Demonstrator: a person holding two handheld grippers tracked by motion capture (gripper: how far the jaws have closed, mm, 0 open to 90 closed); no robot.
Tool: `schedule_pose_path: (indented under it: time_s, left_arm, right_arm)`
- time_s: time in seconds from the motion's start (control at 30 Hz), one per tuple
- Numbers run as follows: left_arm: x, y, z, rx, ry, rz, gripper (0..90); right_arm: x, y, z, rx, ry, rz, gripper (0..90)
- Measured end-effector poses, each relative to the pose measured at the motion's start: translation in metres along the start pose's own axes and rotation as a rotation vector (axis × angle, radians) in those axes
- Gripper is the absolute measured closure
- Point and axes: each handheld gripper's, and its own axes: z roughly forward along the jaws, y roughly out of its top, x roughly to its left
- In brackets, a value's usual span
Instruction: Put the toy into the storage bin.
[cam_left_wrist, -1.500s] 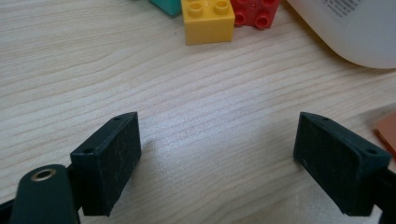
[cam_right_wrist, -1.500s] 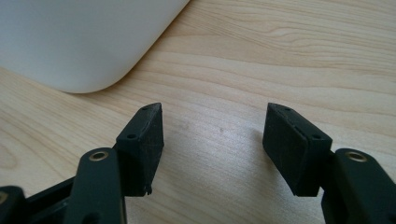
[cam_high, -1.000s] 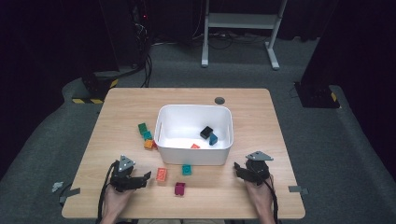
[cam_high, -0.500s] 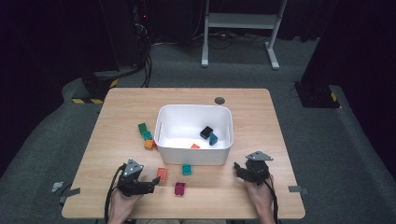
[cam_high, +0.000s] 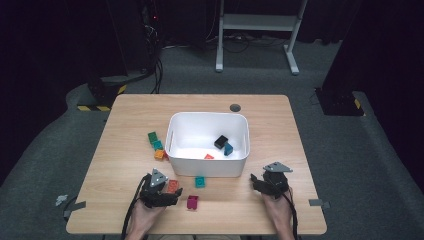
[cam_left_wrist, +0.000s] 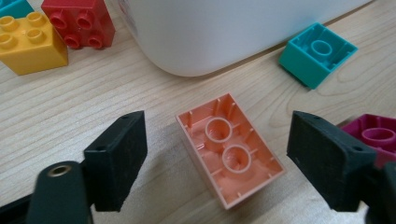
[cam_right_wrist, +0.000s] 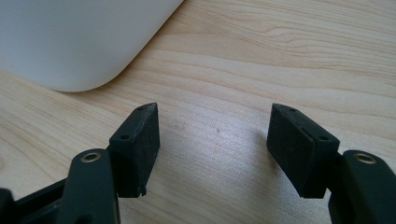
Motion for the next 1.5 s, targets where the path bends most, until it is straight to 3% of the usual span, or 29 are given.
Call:
schedule_pose_path:
  time_s: [0.43,0.63,0.87,1.23,1.5]
  left_arm:
    - [0.000,0.001,0.003,-0.005,0.021,-0.003,41.9]
    - [0.001,0.002,0.003,-0.002,0.024,-0.008,47.4]
    - [-0.001,0.001,0.002,-0.005,0.032,0.013,57.8]
    - [-0.001,0.001,-0.007,-0.021,0.034,0.036,58.6]
    - [0.005,0.005,-0.018,-0.003,-0.006,0.029,58.8]
  right_arm:
    - [0.000,0.000,0.000,0.000,-0.001,-0.001,34.8]
    - [0.000,0.000,0.000,0.000,-0.001,0.001,34.8]
    - [0.000,0.000,0.000,0.000,-0.001,0.001,34.8]
    - [0.000,0.000,0.000,0.000,-0.001,0.001,34.8]
    - [0.000,0.000,0.000,0.000,-0.001,0.001,34.8]
